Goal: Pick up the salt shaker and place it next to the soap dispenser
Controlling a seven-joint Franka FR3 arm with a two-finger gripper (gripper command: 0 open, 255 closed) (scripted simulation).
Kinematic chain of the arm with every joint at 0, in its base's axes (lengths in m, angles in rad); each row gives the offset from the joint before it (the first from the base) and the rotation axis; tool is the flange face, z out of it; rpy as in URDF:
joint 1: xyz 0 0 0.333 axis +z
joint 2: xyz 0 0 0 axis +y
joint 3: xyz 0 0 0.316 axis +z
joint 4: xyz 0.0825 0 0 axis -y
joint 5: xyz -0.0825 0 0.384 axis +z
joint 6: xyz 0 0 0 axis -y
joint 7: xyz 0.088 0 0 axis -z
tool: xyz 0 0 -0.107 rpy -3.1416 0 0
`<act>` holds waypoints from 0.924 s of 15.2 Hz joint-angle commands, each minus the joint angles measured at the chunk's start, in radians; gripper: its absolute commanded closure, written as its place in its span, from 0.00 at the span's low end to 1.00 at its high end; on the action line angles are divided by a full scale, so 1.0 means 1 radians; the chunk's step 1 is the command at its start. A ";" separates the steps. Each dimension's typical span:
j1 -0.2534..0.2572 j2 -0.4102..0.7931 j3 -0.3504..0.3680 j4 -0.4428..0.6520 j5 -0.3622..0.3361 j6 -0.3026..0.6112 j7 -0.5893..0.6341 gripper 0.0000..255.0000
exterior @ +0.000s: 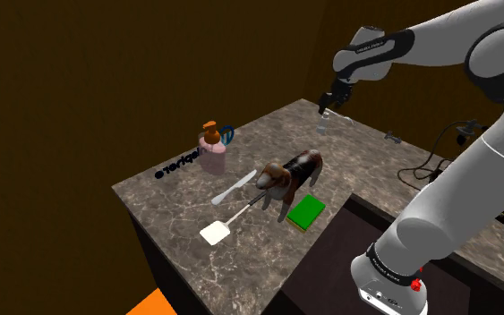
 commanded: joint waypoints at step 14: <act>-0.168 0.475 -0.002 0.308 0.382 0.081 -0.286 0.00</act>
